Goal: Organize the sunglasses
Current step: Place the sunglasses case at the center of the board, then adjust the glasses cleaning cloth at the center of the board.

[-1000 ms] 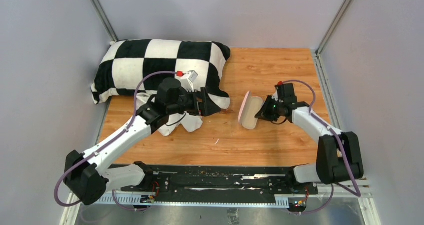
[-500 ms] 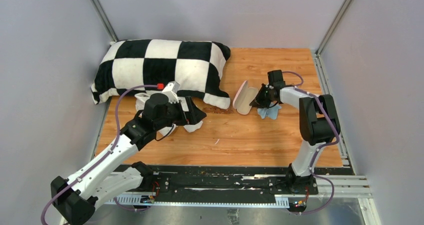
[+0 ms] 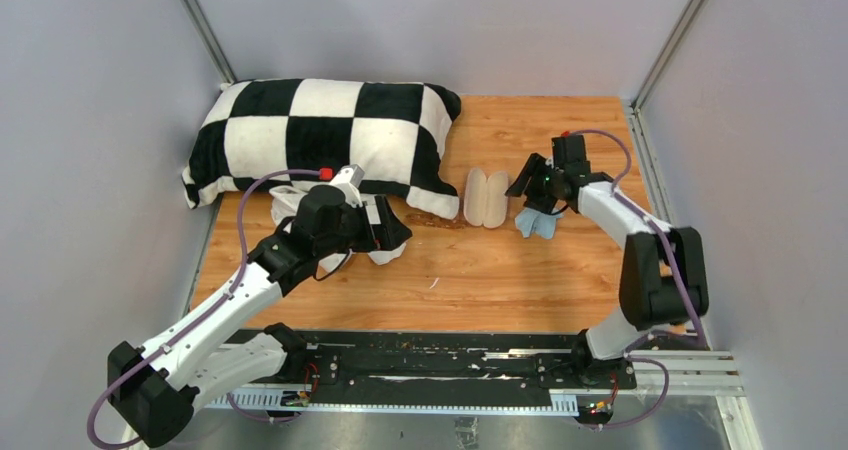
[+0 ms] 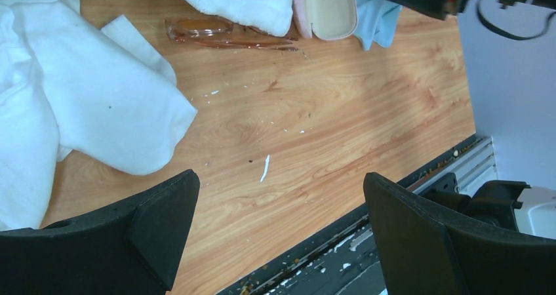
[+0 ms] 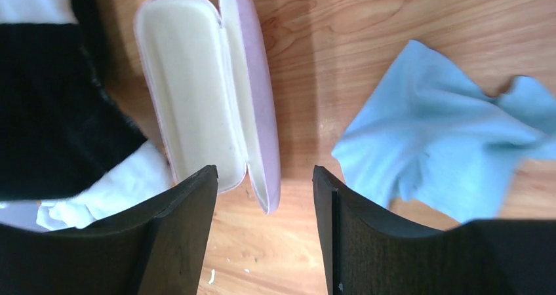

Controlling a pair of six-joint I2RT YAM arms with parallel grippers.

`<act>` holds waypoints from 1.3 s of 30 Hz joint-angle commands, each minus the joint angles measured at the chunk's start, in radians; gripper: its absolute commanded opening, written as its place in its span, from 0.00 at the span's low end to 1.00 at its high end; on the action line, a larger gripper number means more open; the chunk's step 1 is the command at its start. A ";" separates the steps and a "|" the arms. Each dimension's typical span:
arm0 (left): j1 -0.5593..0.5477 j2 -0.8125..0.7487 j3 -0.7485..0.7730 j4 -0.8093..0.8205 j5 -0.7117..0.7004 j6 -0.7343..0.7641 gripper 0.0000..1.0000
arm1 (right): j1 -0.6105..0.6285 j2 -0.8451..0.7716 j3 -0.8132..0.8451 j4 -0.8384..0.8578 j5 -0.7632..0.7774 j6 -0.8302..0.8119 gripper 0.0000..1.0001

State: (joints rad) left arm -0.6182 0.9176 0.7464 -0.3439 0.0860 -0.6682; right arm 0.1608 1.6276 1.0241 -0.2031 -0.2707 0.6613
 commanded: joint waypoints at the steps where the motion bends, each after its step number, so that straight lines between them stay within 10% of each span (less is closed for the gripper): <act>1: 0.003 -0.005 0.033 0.033 0.002 0.019 1.00 | -0.045 -0.189 -0.070 -0.103 0.122 -0.104 0.58; 8: -0.003 -0.019 0.038 0.032 -0.002 0.065 1.00 | -0.008 -0.330 -0.244 -0.140 0.182 -0.147 0.45; 20: -0.004 -0.030 -0.002 0.048 0.011 0.062 1.00 | 0.057 -0.096 -0.161 -0.130 0.205 -0.217 0.48; 28: -0.003 -0.032 -0.014 0.047 0.004 0.065 1.00 | 0.057 -0.016 -0.141 -0.096 0.232 -0.226 0.28; 32: -0.004 -0.017 -0.022 0.064 0.011 0.061 1.00 | 0.066 -0.032 -0.147 -0.094 0.213 -0.220 0.02; 39: -0.003 0.017 -0.021 0.065 -0.023 0.033 1.00 | 0.170 -0.211 -0.238 -0.194 0.180 -0.185 0.00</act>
State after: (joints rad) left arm -0.6186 0.9199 0.7380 -0.2974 0.1001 -0.6182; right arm 0.2569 1.5311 0.8501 -0.3046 -0.0715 0.4511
